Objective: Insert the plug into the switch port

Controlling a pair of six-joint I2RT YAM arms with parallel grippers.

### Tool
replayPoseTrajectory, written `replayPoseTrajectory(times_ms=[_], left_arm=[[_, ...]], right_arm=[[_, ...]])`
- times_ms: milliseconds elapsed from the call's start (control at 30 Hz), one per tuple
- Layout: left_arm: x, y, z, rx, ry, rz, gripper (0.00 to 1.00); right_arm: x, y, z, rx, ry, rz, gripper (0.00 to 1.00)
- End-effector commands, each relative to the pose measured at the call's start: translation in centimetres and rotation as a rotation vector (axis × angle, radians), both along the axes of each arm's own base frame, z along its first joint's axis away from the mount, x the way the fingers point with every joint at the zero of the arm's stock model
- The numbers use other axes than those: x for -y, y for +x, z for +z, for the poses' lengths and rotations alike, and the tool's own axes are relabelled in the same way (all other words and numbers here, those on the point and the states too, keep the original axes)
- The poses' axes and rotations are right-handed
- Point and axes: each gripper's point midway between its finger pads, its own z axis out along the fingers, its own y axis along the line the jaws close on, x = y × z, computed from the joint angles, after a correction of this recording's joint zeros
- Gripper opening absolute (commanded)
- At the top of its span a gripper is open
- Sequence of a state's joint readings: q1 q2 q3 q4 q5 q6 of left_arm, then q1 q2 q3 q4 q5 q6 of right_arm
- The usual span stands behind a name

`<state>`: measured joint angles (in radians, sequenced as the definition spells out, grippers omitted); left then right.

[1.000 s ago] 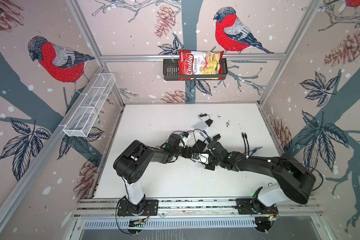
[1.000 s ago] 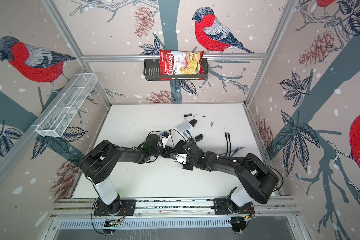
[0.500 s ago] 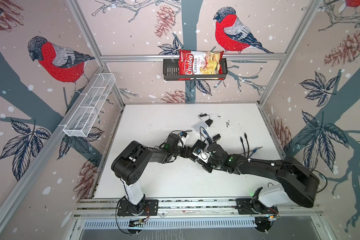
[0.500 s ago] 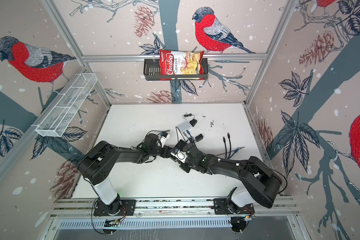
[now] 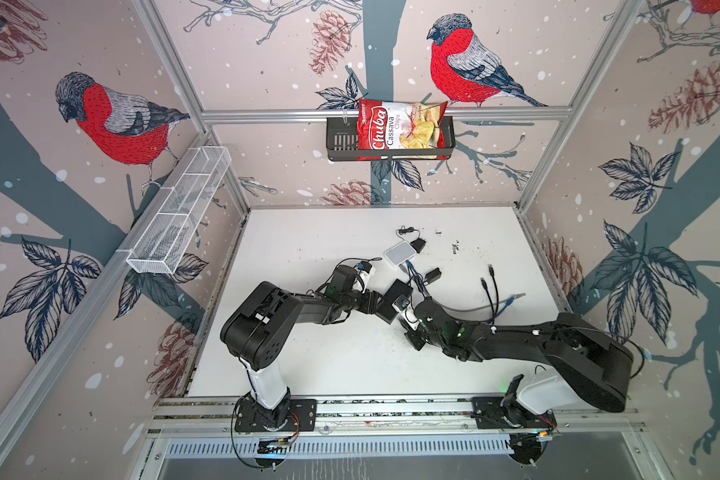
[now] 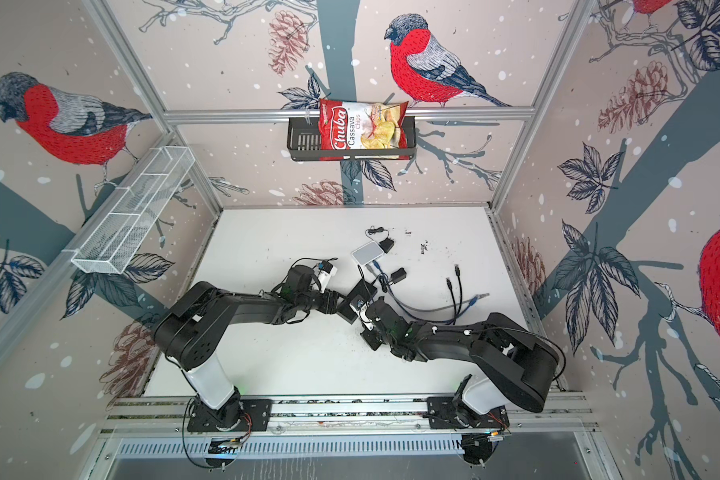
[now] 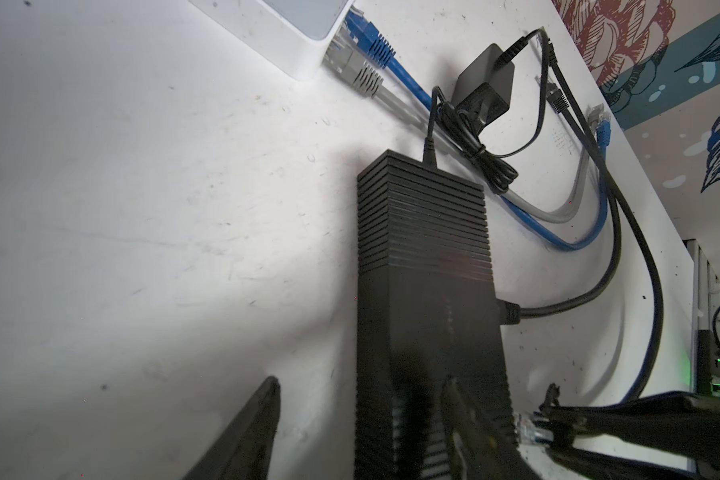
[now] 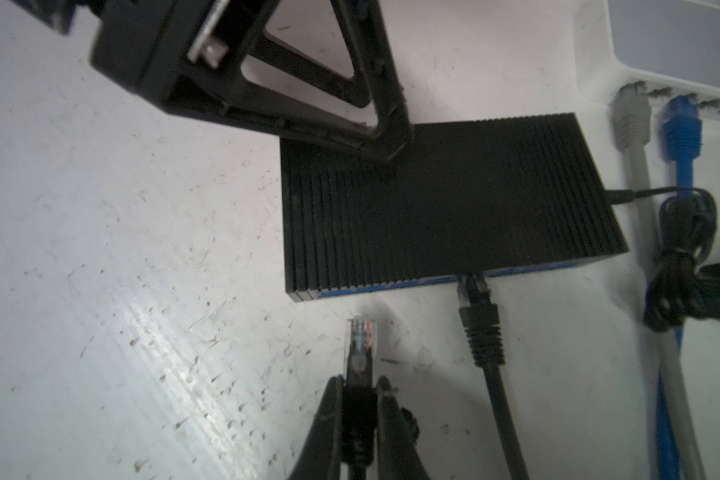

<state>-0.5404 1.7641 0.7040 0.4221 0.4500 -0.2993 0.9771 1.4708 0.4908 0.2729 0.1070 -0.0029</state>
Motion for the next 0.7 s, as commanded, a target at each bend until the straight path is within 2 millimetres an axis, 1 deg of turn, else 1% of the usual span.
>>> replayPoseTrajectory(times_ms=[0, 100, 200, 267, 467, 667], left_arm=[[0.4, -0.2, 0.3, -0.012, -0.015, -0.025, 0.62], [0.8, -0.1, 1.1, 0.001, -0.039, -0.036, 0.62], [1.3, -0.2, 1.7, 0.009, -0.065, -0.047, 0.62], [1.8, -0.5, 1.8, 0.005, -0.078, -0.059, 0.62], [3.6, -1.4, 1.6, -0.016, -0.108, -0.098, 0.61], [4.4, -2.1, 0.9, -0.046, -0.121, -0.114, 0.6]], right_arm=[[-0.9, 0.8, 0.9, 0.05, 0.055, -0.009, 0.14], [-1.2, 0.7, 0.6, 0.053, 0.051, -0.001, 0.14], [-1.4, 0.7, 0.8, 0.076, 0.064, 0.011, 0.14], [-1.5, 0.8, 0.7, 0.08, 0.063, 0.007, 0.14], [-1.8, 0.9, 0.9, 0.094, 0.072, 0.025, 0.14], [-2.2, 0.7, 0.9, 0.089, 0.078, 0.041, 0.14]])
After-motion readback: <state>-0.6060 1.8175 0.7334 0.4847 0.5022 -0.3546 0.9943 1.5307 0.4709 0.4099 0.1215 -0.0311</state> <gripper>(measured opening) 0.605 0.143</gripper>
